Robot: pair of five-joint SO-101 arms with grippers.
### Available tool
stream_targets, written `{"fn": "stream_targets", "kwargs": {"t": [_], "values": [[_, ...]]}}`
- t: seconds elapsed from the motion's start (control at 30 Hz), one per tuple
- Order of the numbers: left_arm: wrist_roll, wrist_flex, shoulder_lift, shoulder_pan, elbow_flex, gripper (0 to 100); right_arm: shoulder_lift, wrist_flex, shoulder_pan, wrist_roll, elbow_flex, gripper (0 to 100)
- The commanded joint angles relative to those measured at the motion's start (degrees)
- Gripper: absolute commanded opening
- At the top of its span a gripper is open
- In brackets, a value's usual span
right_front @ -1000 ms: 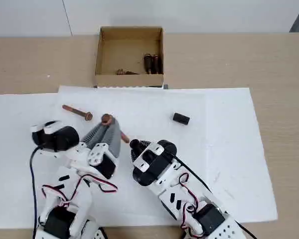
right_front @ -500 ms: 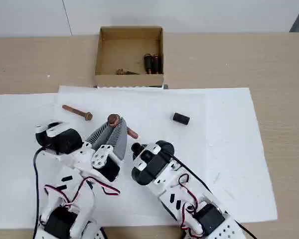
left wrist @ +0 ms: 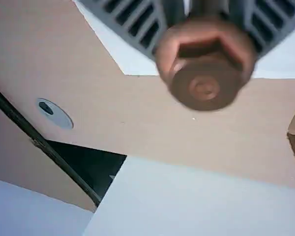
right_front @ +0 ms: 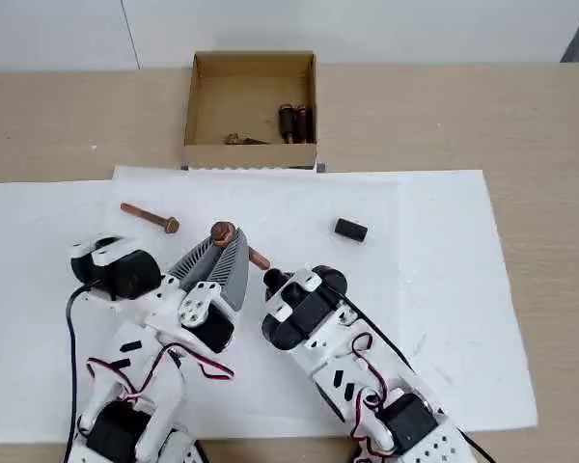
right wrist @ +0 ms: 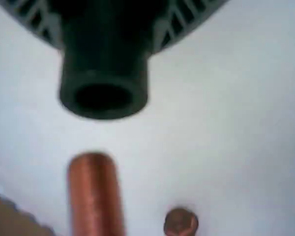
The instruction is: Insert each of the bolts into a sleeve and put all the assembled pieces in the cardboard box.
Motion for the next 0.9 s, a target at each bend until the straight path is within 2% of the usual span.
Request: {"fn": "stream_targets", "kwargs": {"t": [0.0, 0.17, 0.33, 0.5, 0.6, 0.87], "values": [[-0.2, -1.6, -0.5, 0.3, -0.3, 1, -0.7, -3.2, 0.5, 0.9, 0.9, 0.4], [-0.2, -1.6, -0.5, 0.5, -0.2, 1, -0.7, -3.5, 0.5, 3.6, 0.9, 0.4], [-0.2, 1.8, -0.5, 4.2, -0.1, 1, -0.7, -3.5, 0.5, 3.6, 0.9, 0.4], [-0.6, 4.7, -0.5, 4.0, -0.2, 1, -0.7, -3.5, 0.7, 3.6, 0.9, 0.4], [-2.7, 4.6, -0.6, 4.0, -0.3, 1, -0.7, -3.5, 0.7, 3.6, 0.9, 0.4], [-2.9, 5.0, -0.5, 3.4, -0.1, 1, -0.7, -3.6, 0.4, 3.8, 0.7, 0.4]]}}
